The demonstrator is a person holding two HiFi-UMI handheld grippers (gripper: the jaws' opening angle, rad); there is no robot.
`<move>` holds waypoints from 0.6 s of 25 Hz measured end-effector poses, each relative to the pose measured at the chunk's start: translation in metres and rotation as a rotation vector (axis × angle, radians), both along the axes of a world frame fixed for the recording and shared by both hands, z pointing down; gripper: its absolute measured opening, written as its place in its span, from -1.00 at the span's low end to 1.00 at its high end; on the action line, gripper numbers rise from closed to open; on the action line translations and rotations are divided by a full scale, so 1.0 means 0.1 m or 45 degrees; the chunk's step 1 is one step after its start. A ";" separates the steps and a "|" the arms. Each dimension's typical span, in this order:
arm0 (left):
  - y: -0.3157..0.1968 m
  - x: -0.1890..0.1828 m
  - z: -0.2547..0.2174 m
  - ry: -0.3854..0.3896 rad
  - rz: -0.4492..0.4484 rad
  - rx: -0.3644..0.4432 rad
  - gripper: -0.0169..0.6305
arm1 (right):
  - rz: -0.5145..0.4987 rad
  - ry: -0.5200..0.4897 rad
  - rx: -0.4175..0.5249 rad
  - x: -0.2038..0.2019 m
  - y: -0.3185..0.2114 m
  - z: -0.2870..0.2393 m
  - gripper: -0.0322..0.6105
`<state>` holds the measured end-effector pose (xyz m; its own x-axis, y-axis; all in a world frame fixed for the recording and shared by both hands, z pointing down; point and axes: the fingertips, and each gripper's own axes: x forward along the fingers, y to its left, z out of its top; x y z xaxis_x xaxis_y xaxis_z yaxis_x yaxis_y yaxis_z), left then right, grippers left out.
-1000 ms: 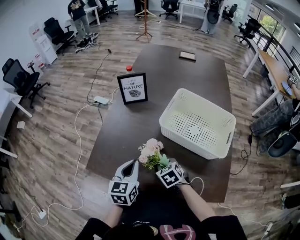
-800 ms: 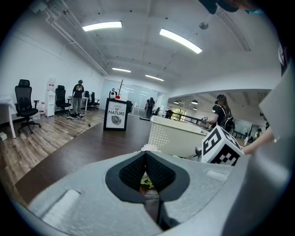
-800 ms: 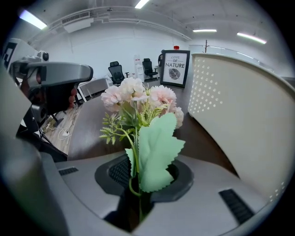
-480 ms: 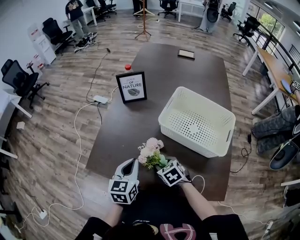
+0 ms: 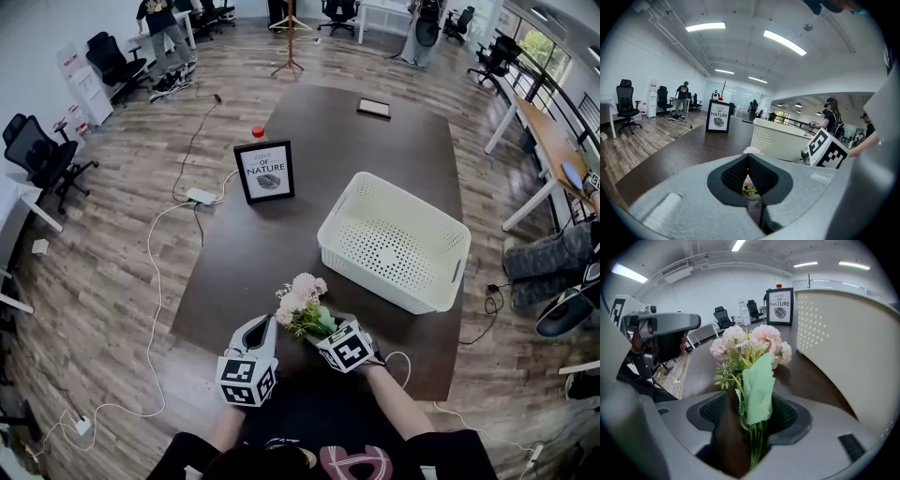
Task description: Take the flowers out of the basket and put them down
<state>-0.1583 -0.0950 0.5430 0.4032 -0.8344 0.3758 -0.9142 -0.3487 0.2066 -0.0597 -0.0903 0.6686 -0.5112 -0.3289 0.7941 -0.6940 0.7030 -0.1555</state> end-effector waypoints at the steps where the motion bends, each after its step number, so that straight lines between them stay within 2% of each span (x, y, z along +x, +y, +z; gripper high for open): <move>1: 0.01 0.01 0.00 0.000 0.003 0.001 -0.92 | 0.000 -0.004 0.004 0.00 0.01 -0.01 0.03; 5: 0.00 0.04 0.02 0.001 0.009 0.002 -0.92 | 0.013 -0.039 0.009 0.01 0.01 -0.05 0.12; 8: 0.01 0.05 0.01 0.002 0.014 0.005 -0.92 | -0.003 -0.019 0.040 0.03 0.03 -0.09 0.15; 15: 0.00 0.08 -0.01 0.002 0.020 0.015 -0.92 | 0.005 -0.061 0.078 0.04 0.02 -0.25 0.20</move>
